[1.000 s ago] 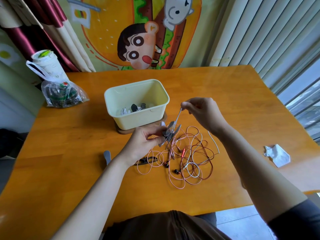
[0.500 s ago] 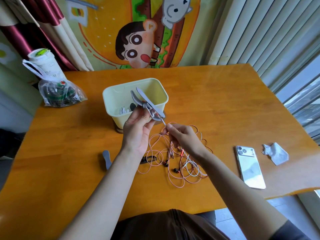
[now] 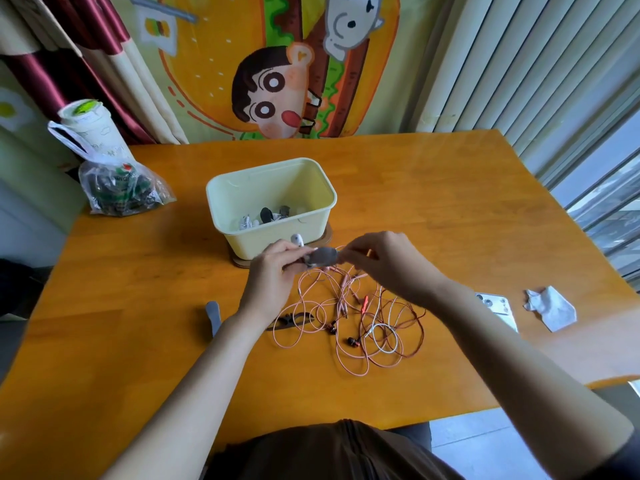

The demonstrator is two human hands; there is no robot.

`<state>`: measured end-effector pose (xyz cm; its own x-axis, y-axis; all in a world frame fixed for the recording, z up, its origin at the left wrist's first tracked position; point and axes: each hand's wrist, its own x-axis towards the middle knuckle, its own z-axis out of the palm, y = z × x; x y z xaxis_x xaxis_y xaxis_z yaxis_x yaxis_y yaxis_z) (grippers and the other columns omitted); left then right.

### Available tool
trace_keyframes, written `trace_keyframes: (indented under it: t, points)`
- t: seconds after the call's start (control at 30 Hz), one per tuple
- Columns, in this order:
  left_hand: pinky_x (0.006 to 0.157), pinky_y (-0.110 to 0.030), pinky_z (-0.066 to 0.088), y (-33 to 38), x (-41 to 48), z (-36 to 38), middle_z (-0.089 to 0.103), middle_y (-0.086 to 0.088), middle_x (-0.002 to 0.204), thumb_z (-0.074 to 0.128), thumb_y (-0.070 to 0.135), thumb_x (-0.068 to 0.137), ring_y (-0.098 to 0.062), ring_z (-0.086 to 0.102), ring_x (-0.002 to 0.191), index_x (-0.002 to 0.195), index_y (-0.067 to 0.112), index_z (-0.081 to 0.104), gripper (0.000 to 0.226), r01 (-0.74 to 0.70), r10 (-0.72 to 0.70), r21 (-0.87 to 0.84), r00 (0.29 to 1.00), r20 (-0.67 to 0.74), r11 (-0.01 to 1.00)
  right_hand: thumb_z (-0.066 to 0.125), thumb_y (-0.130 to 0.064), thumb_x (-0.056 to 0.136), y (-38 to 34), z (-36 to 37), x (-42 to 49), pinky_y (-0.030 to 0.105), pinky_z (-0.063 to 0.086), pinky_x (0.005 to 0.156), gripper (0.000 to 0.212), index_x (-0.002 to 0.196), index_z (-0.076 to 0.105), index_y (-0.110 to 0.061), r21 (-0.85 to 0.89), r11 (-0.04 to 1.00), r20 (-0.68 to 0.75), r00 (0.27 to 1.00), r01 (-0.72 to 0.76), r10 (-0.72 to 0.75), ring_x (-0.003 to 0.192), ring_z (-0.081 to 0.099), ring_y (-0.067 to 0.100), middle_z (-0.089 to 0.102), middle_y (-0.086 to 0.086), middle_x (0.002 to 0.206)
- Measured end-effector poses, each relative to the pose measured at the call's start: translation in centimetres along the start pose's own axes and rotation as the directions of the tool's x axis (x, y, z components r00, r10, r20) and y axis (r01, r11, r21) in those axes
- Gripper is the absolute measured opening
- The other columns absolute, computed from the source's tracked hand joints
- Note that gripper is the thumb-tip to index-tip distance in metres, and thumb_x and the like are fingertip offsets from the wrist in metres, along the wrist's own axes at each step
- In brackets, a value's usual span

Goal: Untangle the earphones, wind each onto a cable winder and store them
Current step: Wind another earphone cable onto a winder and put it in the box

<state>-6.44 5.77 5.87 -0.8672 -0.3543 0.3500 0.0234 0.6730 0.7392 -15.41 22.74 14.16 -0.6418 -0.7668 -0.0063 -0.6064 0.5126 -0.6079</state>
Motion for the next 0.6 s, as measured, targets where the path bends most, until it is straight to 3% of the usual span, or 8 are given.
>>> trace_keyframes:
  t: [0.13,0.23,0.33,0.47,0.6]
  points:
    - [0.083,-0.011,0.048,1.2,-0.3,0.1,0.066,0.008,0.097,0.067,-0.005,0.082,-0.007,0.062,0.092,0.11,0.013,0.071,0.034,0.168,-0.119,-0.241,0.971,0.208,0.956,0.064,-0.021,0.089,1.2,-1.6,0.8,0.013,0.044,0.063,0.014,0.091,0.075,-0.014,0.015,1.0,-0.043,0.999,0.006,-0.005,0.07,0.062,0.009,0.07,-0.001,0.081]
    - [0.089,-0.02,0.05,1.5,-0.5,0.3,0.068,0.001,0.104,0.067,-0.006,0.082,-0.01,0.062,0.101,0.105,0.029,0.069,0.042,0.249,-0.145,-0.393,0.951,0.275,0.885,0.067,-0.026,0.086,2.0,-1.9,1.2,0.018,0.047,0.063,0.014,0.087,0.075,-0.014,0.077,0.997,-0.067,0.997,-0.02,0.025,0.067,0.06,0.006,0.069,-0.004,0.074]
    - [0.089,-0.026,0.052,1.5,-0.7,0.2,0.07,-0.001,0.105,0.067,-0.003,0.083,-0.01,0.064,0.101,0.106,0.026,0.069,0.037,0.288,-0.172,-0.392,0.937,0.306,0.874,0.067,-0.027,0.084,2.4,-2.0,1.3,0.015,0.045,0.058,0.016,0.087,0.074,-0.013,0.161,0.987,-0.11,0.994,-0.01,0.028,0.058,0.054,0.0,0.064,-0.008,0.068]
    - [0.085,-0.022,0.05,1.5,-0.7,-0.3,0.071,-0.004,0.104,0.066,-0.002,0.084,-0.011,0.065,0.098,0.104,0.024,0.07,0.033,0.319,-0.189,-0.408,0.926,0.328,0.855,0.066,-0.025,0.085,3.0,-1.9,1.1,0.012,0.047,0.058,0.016,0.091,0.072,-0.012,0.18,0.984,-0.156,0.988,0.012,0.016,0.061,0.057,-0.004,0.064,-0.01,0.072]
    - [0.084,-0.025,0.051,3.2,-0.9,-0.7,0.071,-0.006,0.105,0.066,-0.004,0.083,-0.015,0.066,0.101,0.101,0.022,0.073,0.032,0.345,-0.135,-0.539,0.911,0.39,0.769,0.065,-0.026,0.085,3.7,-1.4,1.1,0.013,0.047,0.058,0.019,0.09,0.073,-0.01,0.247,0.969,-0.182,0.981,-0.014,0.061,0.058,0.056,0.0,0.066,-0.005,0.072]
